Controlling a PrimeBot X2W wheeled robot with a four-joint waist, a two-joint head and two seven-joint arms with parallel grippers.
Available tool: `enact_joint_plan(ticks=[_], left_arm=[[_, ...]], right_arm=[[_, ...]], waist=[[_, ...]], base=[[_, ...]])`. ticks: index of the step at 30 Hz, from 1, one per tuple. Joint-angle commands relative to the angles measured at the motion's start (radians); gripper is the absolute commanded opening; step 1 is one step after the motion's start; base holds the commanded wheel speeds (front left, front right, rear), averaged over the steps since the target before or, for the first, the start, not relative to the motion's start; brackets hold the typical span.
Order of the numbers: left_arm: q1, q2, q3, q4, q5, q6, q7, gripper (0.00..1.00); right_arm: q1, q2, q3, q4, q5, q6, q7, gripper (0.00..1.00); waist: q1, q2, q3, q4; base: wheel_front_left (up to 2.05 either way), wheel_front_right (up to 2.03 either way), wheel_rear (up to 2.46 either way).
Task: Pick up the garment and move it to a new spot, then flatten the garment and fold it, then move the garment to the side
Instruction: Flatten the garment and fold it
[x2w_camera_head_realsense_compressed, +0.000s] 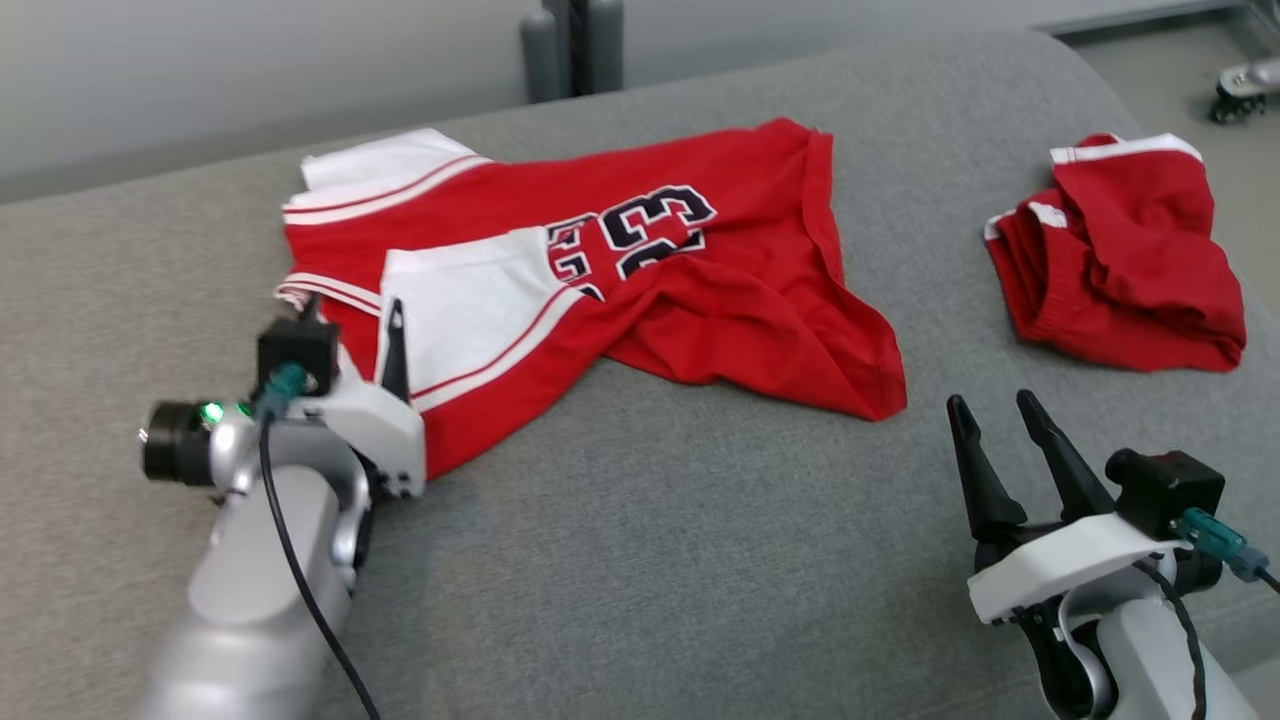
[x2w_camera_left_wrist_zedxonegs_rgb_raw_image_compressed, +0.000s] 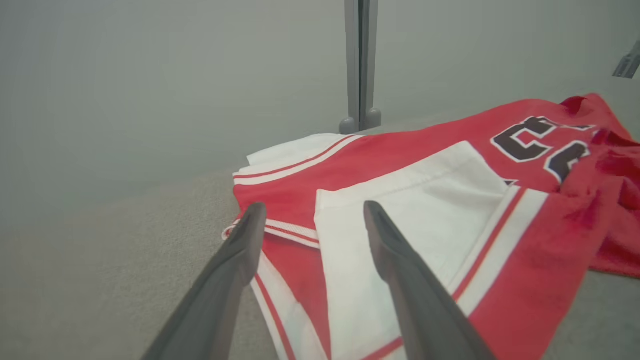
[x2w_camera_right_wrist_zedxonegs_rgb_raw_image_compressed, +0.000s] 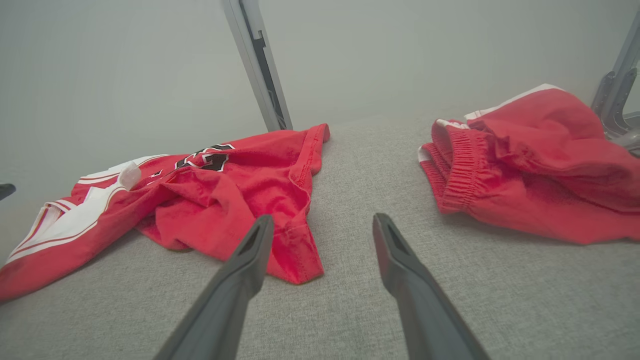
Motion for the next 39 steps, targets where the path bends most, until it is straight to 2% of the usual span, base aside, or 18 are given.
enact_joint_plan(ticks=[1, 5, 16, 35, 36, 37, 38, 39], left_arm=[[-0.043, 0.016, -0.003, 0.039, 0.012, -0.003, 0.005, 1.00], [-0.197, 0.033, -0.015, 0.175, 0.031, -0.001, 0.023, 1.00], [-0.350, 0.050, -0.060, 0.363, 0.063, -0.018, 0.016, 1.00], [-0.395, 0.026, -0.091, 0.445, 0.038, -0.053, 0.030, 1.00], [-0.397, 0.027, -0.093, 0.447, 0.037, -0.055, 0.034, 0.79], [-0.397, 0.029, -0.095, 0.448, 0.037, -0.057, 0.035, 0.35], [-0.398, 0.031, -0.097, 0.449, 0.036, -0.057, 0.034, 0.14], [-0.399, 0.032, -0.098, 0.450, 0.034, -0.058, 0.030, 0.00]], right_arm=[[-0.016, 0.002, 0.002, -0.009, 0.000, 0.000, -0.005, 1.00], [-0.030, 0.015, 0.012, -0.017, 0.005, 0.000, -0.005, 1.00], [-0.040, 0.022, 0.028, -0.027, 0.007, 0.000, -0.005, 1.00], [-0.054, 0.019, 0.017, -0.003, -0.001, 0.000, -0.005, 1.00], [-0.055, 0.020, 0.018, -0.002, -0.001, 0.000, -0.005, 1.00], [-0.055, 0.021, 0.018, -0.002, -0.001, 0.000, -0.005, 1.00], [-0.056, 0.021, 0.018, -0.001, -0.002, 0.000, -0.005, 1.00], [-0.056, 0.021, 0.017, 0.000, -0.001, 0.000, -0.005, 1.00]], waist=[[0.0000, 0.0000, 0.049, -0.045], [0.0000, 0.0000, 0.105, -0.077], [0.0000, 0.0000, 0.153, -0.107], [0.0000, 0.0000, 0.178, -0.095], [0.0000, 0.0000, 0.179, -0.095], [0.0000, 0.0000, 0.180, -0.096], [0.0000, 0.0000, 0.180, -0.096], [0.0000, 0.0000, 0.179, -0.096]], base=[[0.00, 0.00, 0.00], [0.00, 0.00, 0.00], [0.00, 0.00, 0.00], [0.00, 0.00, 0.00], [0.00, 0.00, 0.00], [0.00, 0.00, 0.00], [0.00, 0.00, 0.00], [0.00, 0.00, 0.00]])
